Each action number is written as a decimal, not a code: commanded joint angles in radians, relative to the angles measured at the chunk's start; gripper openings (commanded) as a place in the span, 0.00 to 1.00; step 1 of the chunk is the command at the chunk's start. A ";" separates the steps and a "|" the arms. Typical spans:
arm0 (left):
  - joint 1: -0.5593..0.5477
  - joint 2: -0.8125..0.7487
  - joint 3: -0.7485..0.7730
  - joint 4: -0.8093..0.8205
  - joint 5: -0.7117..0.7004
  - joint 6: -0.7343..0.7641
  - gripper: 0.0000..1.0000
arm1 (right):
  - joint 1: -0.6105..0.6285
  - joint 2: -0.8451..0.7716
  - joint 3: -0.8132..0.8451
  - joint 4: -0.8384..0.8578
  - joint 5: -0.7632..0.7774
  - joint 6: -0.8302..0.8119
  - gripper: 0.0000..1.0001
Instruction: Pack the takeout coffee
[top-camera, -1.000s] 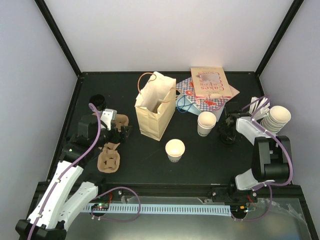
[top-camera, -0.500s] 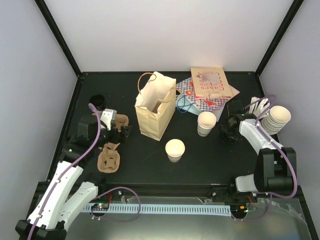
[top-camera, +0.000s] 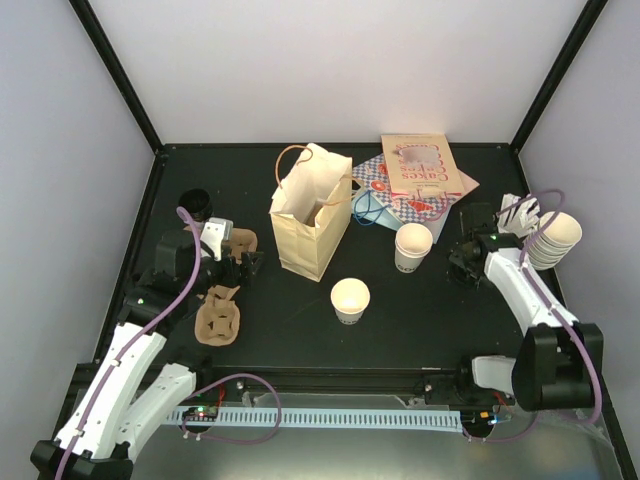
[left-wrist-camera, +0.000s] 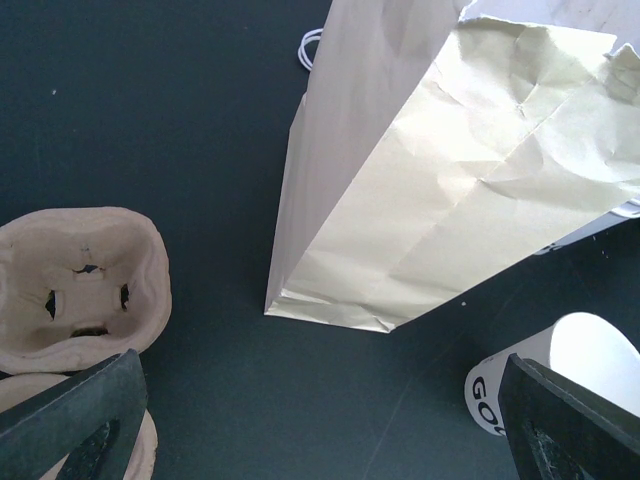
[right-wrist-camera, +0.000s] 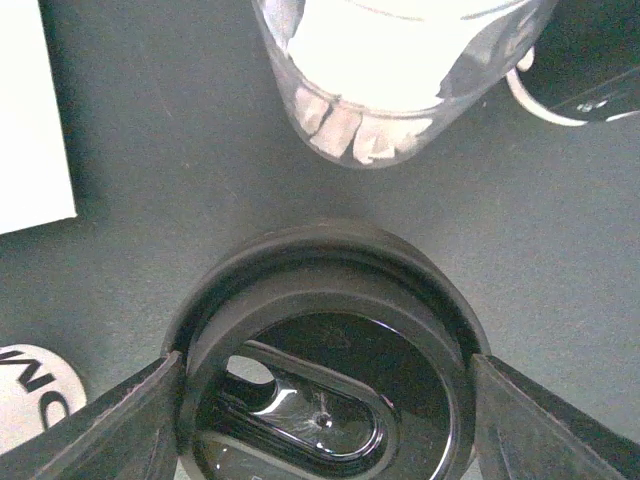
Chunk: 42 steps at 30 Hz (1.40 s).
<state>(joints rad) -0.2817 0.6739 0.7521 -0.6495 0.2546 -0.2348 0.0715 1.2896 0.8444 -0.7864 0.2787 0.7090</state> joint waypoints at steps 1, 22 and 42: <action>-0.002 -0.005 0.003 0.011 -0.004 0.019 0.99 | 0.000 -0.057 -0.018 0.009 -0.053 -0.077 0.76; -0.004 0.013 0.003 0.011 0.025 0.014 0.99 | -0.024 -0.129 -0.036 -0.084 -0.200 -0.069 0.75; -0.012 0.004 -0.005 0.027 0.053 0.006 0.99 | -0.074 -0.171 -0.098 -0.030 -0.297 -0.089 0.75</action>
<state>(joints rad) -0.2874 0.6819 0.7471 -0.6411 0.2817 -0.2352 0.0040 1.1248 0.7452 -0.8223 0.0154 0.6308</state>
